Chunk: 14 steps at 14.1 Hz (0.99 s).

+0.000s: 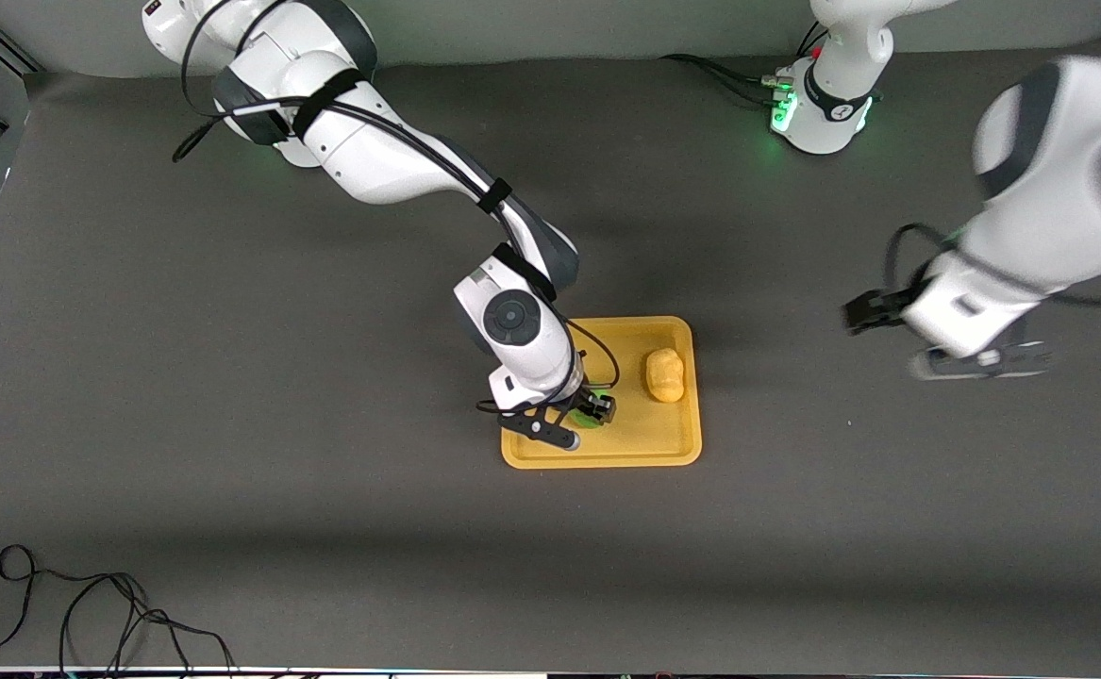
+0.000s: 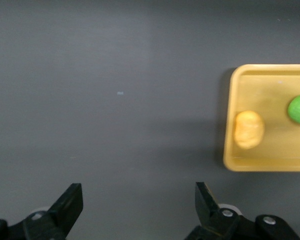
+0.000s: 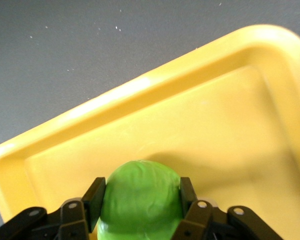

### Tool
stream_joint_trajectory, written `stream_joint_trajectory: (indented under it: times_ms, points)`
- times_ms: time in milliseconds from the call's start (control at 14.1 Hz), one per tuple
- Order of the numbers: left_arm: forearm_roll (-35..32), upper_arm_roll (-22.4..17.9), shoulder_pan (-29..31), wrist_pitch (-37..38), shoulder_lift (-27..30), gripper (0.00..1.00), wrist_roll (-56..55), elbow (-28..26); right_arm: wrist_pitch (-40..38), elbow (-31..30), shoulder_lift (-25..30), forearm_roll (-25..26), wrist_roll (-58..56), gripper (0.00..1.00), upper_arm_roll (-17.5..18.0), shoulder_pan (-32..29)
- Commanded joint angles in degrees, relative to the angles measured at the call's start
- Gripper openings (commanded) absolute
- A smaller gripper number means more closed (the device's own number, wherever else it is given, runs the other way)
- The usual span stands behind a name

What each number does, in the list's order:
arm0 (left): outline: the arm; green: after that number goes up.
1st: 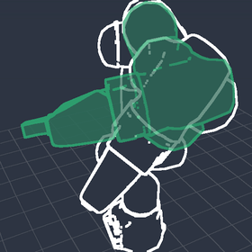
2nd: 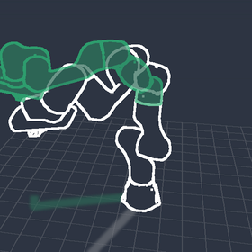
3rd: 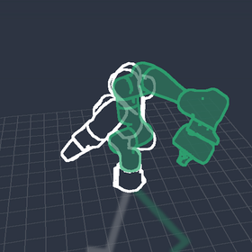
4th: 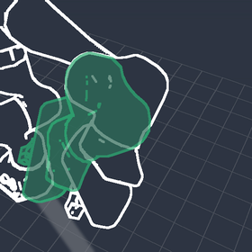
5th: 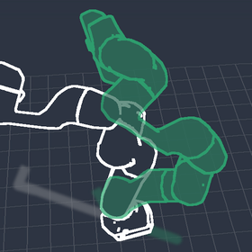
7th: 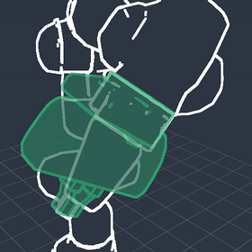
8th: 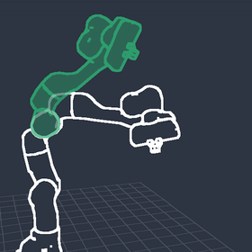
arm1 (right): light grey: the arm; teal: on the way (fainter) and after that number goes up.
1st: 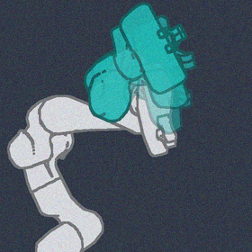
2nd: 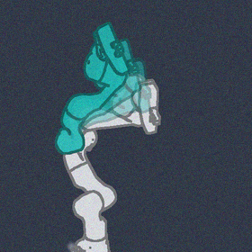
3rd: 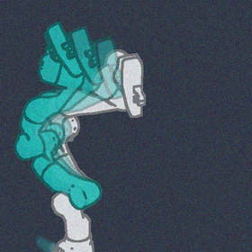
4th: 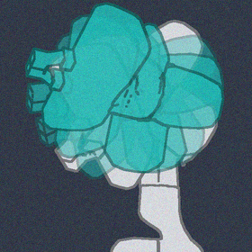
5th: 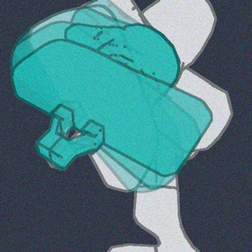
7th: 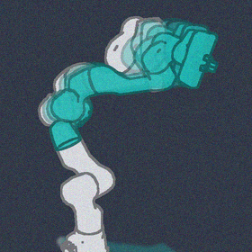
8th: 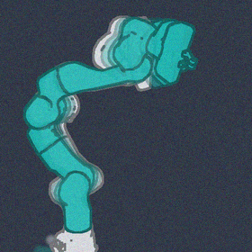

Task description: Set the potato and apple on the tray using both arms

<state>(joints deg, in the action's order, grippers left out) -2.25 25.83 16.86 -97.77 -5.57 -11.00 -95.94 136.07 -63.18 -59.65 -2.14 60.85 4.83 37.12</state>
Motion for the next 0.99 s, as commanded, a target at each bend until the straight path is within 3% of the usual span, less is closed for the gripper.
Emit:
stream_joint_trajectory:
  times_ms: [0,355,638,709,780,851,922]
  points:
    - [1.37,0.54,5.36,0.04,3.45,1.0,6.42,-2.06,-2.99,2.89,-1.08,-0.15,1.2,0.3,-0.53,0.68]
    - [5.06,-0.07,11.53,1.52,6.79,1.0,14.78,-2.5,-15.03,3.33,0.85,-0.14,1.11,0.3,-0.7,0.76]
    - [5.76,0.1,11.0,5.92,12.68,1.0,13.99,-2.42,-13.04,3.24,0.24,-0.23,1.2,0.34,-0.62,1.03]
    - [5.85,-0.08,11.09,5.84,12.52,1.0,14.17,-2.5,-12.77,2.98,0.24,-0.23,1.2,0.48,-0.62,1.12]
    - [5.51,-0.08,11.35,4.97,12.17,1.0,14.26,-3.02,-12.76,2.98,0.24,-0.15,1.2,0.78,-0.62,1.12]
    - [5.42,-0.16,11.7,4.26,12.16,1.0,14.43,-3.73,-13.2,2.98,0.67,-0.14,1.2,1.0,-0.62,1.12]
    - [5.42,-0.69,12.4,4.34,12.42,1.0,14.26,-3.73,-13.9,3.15,1.11,-0.23,1.2,1.0,-0.62,1.03]
